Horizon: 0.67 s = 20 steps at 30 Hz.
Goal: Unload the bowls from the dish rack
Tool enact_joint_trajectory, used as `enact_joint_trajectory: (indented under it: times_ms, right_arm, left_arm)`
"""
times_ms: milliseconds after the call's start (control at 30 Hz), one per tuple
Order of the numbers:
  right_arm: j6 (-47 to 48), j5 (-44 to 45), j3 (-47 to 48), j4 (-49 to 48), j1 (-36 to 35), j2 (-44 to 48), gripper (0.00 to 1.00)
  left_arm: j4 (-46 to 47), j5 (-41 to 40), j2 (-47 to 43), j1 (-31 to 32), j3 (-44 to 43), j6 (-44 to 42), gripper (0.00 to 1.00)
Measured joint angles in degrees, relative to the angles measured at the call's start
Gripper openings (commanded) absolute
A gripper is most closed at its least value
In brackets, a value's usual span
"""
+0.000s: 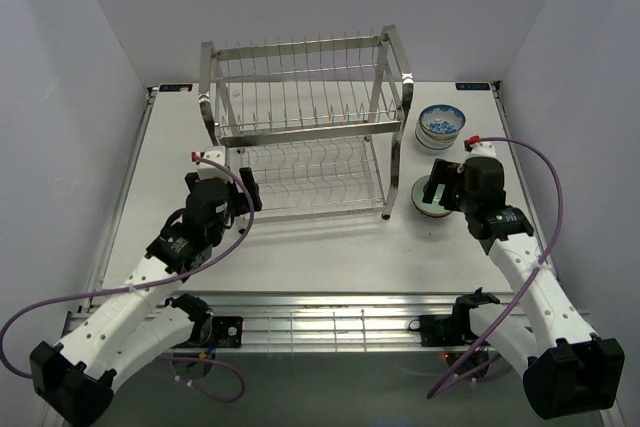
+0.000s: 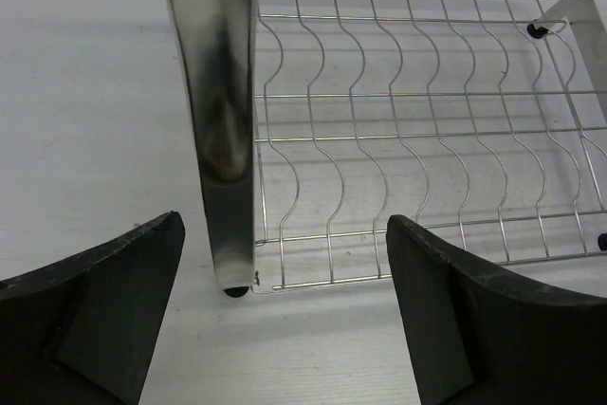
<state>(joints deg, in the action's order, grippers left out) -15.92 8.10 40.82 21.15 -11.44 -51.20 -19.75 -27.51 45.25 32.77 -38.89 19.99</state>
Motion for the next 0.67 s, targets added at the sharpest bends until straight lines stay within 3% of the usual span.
enact_joint_trajectory:
  times_ms: [400, 667]
  right_arm:
    - [0.0, 1.7, -0.7, -0.8, 0.0, -0.3, 0.90]
    - [-0.1, 1.9, -1.3, -1.2, 0.0, -0.5, 0.90]
  left_arm:
    - [7.4, 15.7, -9.5, 0.0, 3.2, -6.9, 0.95]
    - [10.3, 18.7, -16.7, 0.0, 5.5, -8.2, 0.95]
